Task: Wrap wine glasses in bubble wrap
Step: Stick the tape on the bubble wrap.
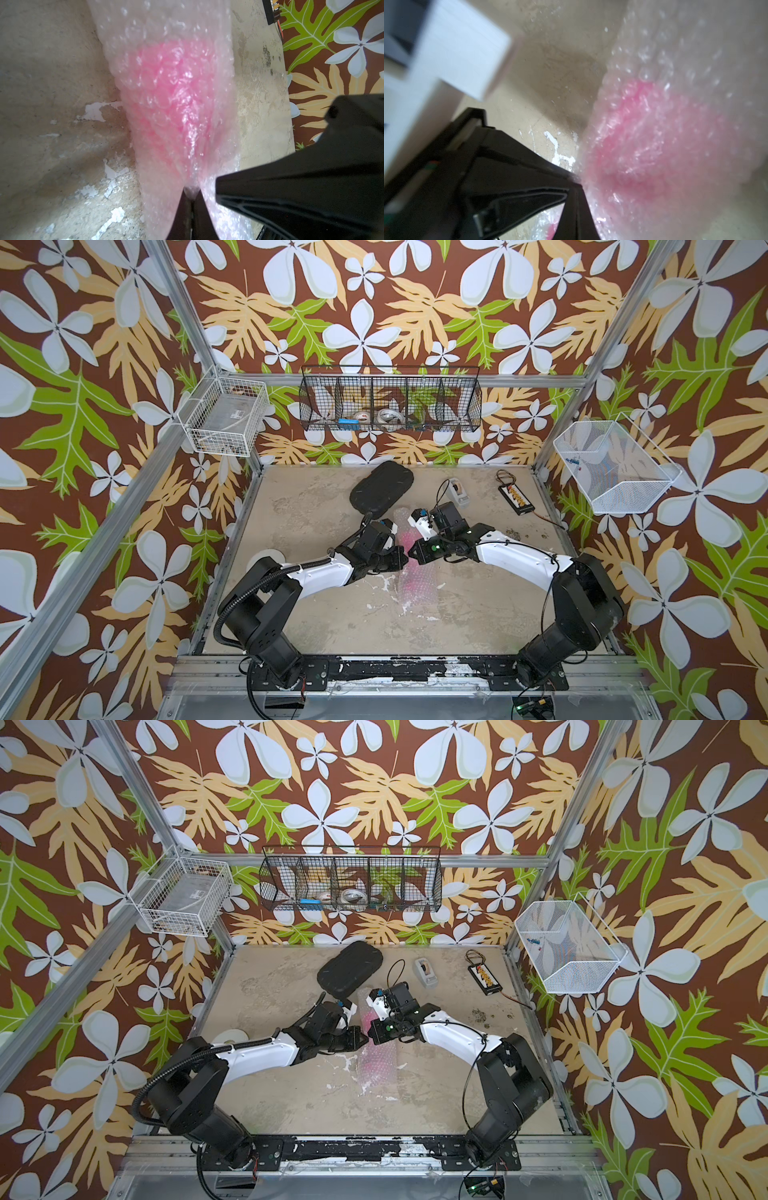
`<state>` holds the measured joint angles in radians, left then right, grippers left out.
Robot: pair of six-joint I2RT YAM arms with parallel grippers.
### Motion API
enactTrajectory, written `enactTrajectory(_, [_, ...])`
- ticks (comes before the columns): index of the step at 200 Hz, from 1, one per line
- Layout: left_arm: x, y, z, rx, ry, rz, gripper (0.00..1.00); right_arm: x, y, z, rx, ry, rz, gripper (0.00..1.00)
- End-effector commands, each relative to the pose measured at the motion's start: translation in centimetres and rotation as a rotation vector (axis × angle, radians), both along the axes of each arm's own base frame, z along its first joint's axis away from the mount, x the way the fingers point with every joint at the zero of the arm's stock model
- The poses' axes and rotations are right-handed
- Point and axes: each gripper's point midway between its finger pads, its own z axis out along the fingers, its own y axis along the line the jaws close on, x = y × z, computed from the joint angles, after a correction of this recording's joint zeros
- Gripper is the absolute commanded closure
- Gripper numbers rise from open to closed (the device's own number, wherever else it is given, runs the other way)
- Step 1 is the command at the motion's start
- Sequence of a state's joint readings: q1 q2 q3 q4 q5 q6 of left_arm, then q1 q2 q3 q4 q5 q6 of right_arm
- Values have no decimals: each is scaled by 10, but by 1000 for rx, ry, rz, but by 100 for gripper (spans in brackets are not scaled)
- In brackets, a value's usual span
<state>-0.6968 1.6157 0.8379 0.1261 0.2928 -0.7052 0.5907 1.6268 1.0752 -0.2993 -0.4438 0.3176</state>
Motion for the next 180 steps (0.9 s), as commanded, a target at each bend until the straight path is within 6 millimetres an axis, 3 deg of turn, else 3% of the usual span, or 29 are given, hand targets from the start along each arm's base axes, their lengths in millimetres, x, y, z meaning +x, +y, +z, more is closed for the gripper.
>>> enactTrajectory(1, [1, 1, 3, -1, -4, 12, 92, -1, 0, -1, -4, 5, 0, 100])
enactTrajectory(32, [2, 4, 4, 8, -6, 29, 81, -1, -1, -16, -21, 27, -1, 100])
enactTrajectory(83, [2, 4, 1, 14, 2, 29, 79, 2, -5, -29, -42, 38, -18, 100])
enactTrajectory(135, [5, 20, 4, 73, -18, 89, 54, 5, -9, -19, -28, 20, -25, 100])
enactTrajectory(180, [7, 13, -8, 66, 1, 72, 63, 4, -9, -15, -19, 22, -21, 100])
